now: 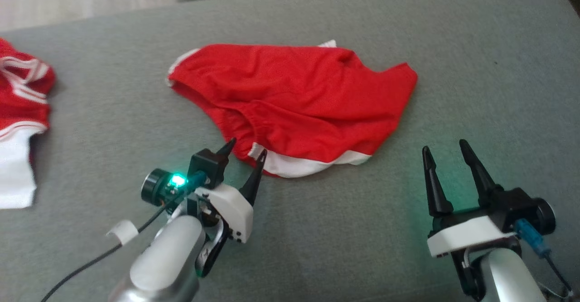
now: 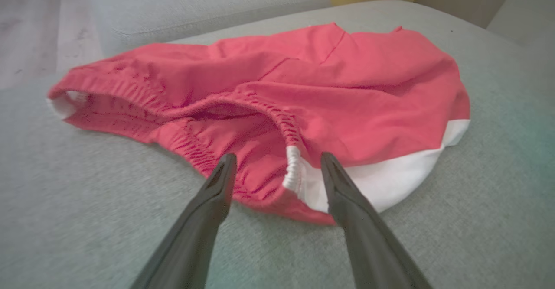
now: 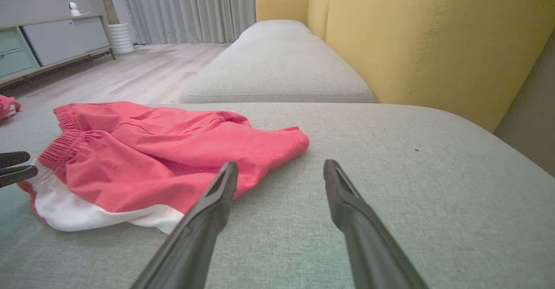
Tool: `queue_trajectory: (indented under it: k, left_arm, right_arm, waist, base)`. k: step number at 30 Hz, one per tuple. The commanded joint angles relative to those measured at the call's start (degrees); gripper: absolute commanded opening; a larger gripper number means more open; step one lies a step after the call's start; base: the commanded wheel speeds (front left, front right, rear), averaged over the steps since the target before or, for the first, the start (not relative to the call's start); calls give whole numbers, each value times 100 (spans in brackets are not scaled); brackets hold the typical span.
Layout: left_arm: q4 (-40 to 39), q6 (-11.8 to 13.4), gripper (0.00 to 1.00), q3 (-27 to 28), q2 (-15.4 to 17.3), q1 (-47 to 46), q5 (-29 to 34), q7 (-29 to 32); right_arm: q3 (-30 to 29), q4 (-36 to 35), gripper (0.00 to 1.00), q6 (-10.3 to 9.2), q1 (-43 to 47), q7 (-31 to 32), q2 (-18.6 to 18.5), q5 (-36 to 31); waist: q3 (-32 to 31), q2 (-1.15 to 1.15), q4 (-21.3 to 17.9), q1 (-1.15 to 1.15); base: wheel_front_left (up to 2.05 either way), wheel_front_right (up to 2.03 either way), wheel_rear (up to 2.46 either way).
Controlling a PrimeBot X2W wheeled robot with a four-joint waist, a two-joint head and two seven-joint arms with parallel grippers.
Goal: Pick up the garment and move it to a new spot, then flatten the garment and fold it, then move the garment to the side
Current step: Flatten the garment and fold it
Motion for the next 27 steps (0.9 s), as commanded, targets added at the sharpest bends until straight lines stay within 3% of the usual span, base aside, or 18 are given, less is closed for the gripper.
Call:
queue_trajectory:
  k: [1, 3, 4, 5, 6, 7, 11, 16, 27]
  left_arm:
    - [9, -52, 100, 129, -3, -352, 28, -4]
    - [169, -85, 100, 95, -16, -448, 48, -5]
    - [226, -98, 82, 85, -31, -483, 50, -27]
    - [261, -114, 40, 80, -51, -511, 44, -70]
    - [266, -116, 4, 88, -69, -542, 47, -158]
    - [258, -105, 0, 110, -91, -567, 44, -274]
    - [212, -28, 0, 192, -137, -576, 20, -582]
    - [-72, 281, 0, 475, -140, -417, -88, -1056]
    - [-353, 832, 0, 1110, 331, 481, -527, -1093]
  right_arm:
    - [134, -128, 100, 44, -215, -59, -29, 50]
    - [101, -100, 100, 44, -245, -64, -29, 63]
    - [84, -87, 100, 44, -253, -65, -29, 65]
    - [66, -77, 100, 44, -262, -67, -29, 68]
    - [47, -78, 100, 44, -270, -68, -29, 73]
    - [21, -83, 100, 44, -274, -68, -29, 76]
    - [-72, -92, 100, 44, -255, -69, -29, 70]
    - [-190, -119, 100, 44, -160, -70, -29, 16]
    - [-272, -111, 100, 44, -19, -70, -29, -85]
  waist:
    - [239, 0, -240, -2]
    - [278, 0, -281, -2]
    - [286, 0, -288, -2]
    - [292, 0, -290, -2]
    - [292, 0, -285, -2]
    - [281, 0, -269, -2]
    - [206, 0, -179, -2]
    - [21, 0, 59, -2]
    - [-165, 0, 427, -2]
  base:
    - [0, 0, 0]
    - [0, 0, 0]
    - [0, 0, 0]
    - [0, 0, 0]
    - [0, 0, 0]
    - [0, 0, 0]
    - [0, 0, 0]
    - [0, 0, 0]
    - [0, 0, 0]
